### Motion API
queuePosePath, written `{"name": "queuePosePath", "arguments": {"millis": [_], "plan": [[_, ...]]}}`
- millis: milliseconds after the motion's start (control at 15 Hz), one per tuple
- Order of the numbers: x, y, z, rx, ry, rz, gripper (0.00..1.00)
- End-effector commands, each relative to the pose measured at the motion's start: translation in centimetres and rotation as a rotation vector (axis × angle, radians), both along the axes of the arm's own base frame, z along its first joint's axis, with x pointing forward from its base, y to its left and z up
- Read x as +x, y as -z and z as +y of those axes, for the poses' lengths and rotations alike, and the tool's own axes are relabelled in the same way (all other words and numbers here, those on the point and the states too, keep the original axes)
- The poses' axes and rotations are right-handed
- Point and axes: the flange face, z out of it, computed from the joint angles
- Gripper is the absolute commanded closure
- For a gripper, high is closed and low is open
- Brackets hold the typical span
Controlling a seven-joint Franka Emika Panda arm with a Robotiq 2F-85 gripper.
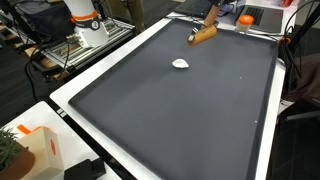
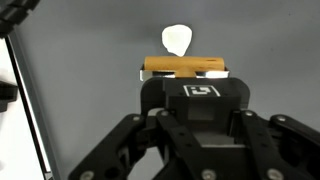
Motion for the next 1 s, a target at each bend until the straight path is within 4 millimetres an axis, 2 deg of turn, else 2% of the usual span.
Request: {"name": "queuePosePath", "arguments": {"millis": [0, 400, 933], "plan": [[0.2, 0.8, 0.2, -0.008, -0.007, 0.057, 0.78], [1.4, 2.6, 0.1, 0.006, -0.036, 0.066, 0.78], [1.8, 4.2, -0.2, 0.025, -0.062, 0.107, 0.78]]}}
